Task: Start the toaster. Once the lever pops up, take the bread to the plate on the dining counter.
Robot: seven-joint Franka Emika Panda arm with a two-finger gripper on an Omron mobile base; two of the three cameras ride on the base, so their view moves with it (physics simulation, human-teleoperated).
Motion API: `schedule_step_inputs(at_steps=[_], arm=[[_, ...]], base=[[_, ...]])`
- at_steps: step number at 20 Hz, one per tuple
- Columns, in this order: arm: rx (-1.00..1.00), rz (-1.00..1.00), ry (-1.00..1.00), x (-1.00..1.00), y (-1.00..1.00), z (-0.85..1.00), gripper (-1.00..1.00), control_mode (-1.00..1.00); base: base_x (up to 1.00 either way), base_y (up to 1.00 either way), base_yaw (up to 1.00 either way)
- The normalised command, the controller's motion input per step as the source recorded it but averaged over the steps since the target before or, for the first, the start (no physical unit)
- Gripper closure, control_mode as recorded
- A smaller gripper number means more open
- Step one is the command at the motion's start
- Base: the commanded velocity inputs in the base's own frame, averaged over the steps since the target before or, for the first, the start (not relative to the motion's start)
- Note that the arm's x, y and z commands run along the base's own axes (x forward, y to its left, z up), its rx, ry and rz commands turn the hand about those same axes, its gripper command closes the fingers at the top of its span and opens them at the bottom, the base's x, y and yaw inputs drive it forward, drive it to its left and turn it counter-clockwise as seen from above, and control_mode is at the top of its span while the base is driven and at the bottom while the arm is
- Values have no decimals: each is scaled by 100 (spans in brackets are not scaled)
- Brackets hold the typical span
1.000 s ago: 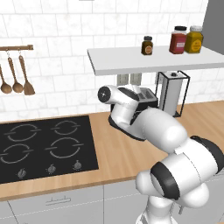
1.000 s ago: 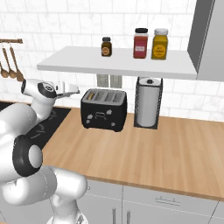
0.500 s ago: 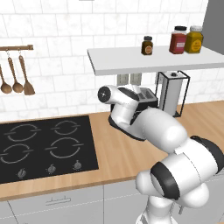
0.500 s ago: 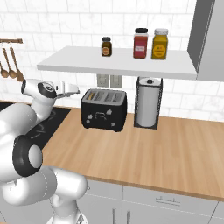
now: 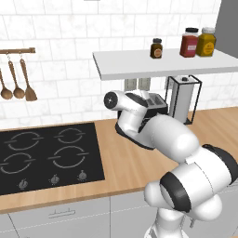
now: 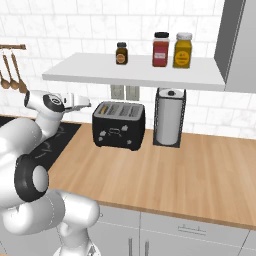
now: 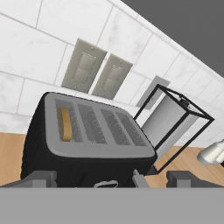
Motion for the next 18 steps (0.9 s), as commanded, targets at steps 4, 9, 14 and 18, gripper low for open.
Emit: schedule_step_inputs(at_steps=[4, 9, 14, 18], arm=[[0, 0, 0, 0, 0, 0, -100, -100], [0, 0, 0, 0, 0, 0, -100, -100], [0, 0, 0, 0, 0, 0, -100, -100], [0, 0, 0, 0, 0, 0, -100, -100]], base=[[0, 0, 0], [0, 0, 0], [0, 0, 0], [0, 0, 0]])
